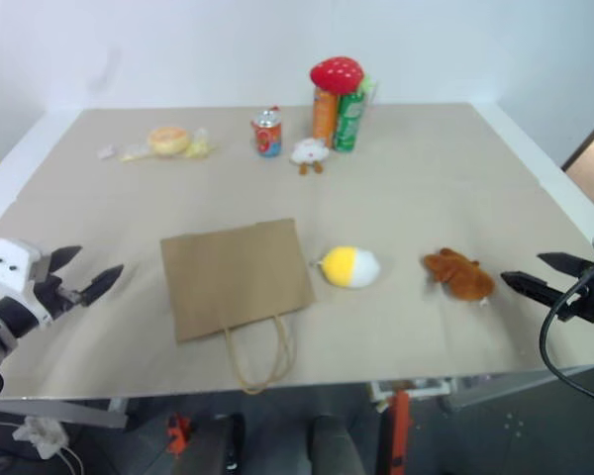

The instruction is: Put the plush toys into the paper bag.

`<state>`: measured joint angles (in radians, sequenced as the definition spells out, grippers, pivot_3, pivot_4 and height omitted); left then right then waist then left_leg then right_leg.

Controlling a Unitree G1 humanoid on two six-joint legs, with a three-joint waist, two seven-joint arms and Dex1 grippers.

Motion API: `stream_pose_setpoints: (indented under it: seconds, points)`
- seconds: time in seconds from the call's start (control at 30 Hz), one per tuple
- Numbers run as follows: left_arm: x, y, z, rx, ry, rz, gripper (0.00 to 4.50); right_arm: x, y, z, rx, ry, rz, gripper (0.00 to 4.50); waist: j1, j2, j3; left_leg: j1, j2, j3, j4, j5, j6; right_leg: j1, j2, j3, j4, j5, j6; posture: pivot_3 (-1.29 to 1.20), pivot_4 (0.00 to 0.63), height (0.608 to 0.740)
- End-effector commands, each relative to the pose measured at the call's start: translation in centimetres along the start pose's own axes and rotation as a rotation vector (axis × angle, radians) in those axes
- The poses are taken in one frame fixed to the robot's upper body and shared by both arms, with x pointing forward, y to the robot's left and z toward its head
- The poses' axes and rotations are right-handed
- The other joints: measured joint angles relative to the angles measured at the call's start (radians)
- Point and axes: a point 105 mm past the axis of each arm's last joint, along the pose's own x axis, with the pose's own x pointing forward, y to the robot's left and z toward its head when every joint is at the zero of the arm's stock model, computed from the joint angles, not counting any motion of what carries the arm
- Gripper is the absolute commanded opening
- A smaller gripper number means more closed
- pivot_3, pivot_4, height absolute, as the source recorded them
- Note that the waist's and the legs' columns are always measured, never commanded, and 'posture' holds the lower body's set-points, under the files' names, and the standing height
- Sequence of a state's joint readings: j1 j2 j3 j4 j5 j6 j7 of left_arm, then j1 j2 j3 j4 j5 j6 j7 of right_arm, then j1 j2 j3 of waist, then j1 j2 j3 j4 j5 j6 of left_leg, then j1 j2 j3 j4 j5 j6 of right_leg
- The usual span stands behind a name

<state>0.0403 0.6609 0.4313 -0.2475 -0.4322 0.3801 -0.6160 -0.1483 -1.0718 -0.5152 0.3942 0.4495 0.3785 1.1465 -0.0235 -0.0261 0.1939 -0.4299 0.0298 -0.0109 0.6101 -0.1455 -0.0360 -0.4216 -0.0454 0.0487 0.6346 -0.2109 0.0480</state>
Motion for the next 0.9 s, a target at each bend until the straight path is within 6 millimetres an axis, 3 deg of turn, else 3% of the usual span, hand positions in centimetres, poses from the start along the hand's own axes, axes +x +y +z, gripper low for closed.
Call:
stream_pose_setpoints:
  seconds: [0.03, 0.33, 0.47, 0.57, 0.67, 0.83, 0.9]
  points:
    - [0.0, 0.6, 1.4, 0.049, -0.028, 0.004, 4.35, -0.7, 0.1, 1.7, -0.053, -0.037, -0.008, 4.50, 0.000, 0.000, 0.000, 0.000, 0.000, 0.000, 0.000, 0.000, 0.000, 0.000, 0.000, 0.000, 0.000, 0.000, 0.000, 0.00, 0.150, 0.738]
    - [0.6, 0.2, 1.7, 0.067, -0.039, -0.039, 4.35, 0.4, 1.2, 2.1, -0.076, -0.065, 0.021, 4.50, 0.000, 0.000, 0.000, 0.000, 0.000, 0.002, 0.000, 0.000, 0.000, -0.001, 0.001, 0.003, 0.000, 0.001, 0.001, 0.00, 0.150, 0.738]
    - [0.6, 0.3, 1.8, 0.073, -0.043, -0.035, 4.35, 1.5, 3.0, 4.2, -0.123, -0.112, 0.104, 4.50, -0.001, 0.000, 0.000, 0.000, 0.000, 0.003, 0.000, 0.000, 0.000, -0.001, 0.001, 0.004, 0.000, 0.001, 0.001, 0.00, 0.150, 0.738]
    - [0.7, 0.3, 2.0, 0.074, -0.050, -0.034, 4.35, 3.5, 7.2, 8.1, -0.144, -0.215, 0.277, 4.50, -0.008, 0.000, 0.000, 0.001, 0.002, 0.003, 0.000, 0.000, 0.000, -0.001, 0.003, 0.006, 0.000, 0.001, 0.002, 0.00, 0.150, 0.738]
    - [0.9, -0.2, 2.0, 0.072, -0.060, -0.045, 4.35, 5.4, 12.9, 11.2, -0.163, -0.295, 0.514, 4.50, -0.023, 0.000, 0.000, 0.002, 0.004, 0.003, 0.000, 0.000, 0.000, -0.001, 0.006, 0.007, 0.000, 0.001, 0.002, 0.00, 0.150, 0.738]
    - [1.6, -1.1, 2.5, 0.082, -0.096, -0.065, 4.35, 6.9, 23.3, 11.7, -0.256, -0.302, 1.006, 4.50, -0.020, -0.005, -0.002, 0.002, 0.008, 0.002, 0.000, 0.000, 0.000, -0.001, 0.011, 0.007, 0.000, 0.003, 0.000, 0.00, 0.150, 0.738]
    - [1.7, -1.4, 3.0, 0.093, -0.117, -0.070, 4.35, 6.7, 25.4, 11.2, -0.288, -0.289, 1.139, 4.50, -0.017, -0.005, -0.002, 0.000, 0.008, 0.002, 0.000, 0.000, -0.001, -0.003, 0.011, 0.007, 0.000, 0.003, 0.000, 0.00, 0.150, 0.738]
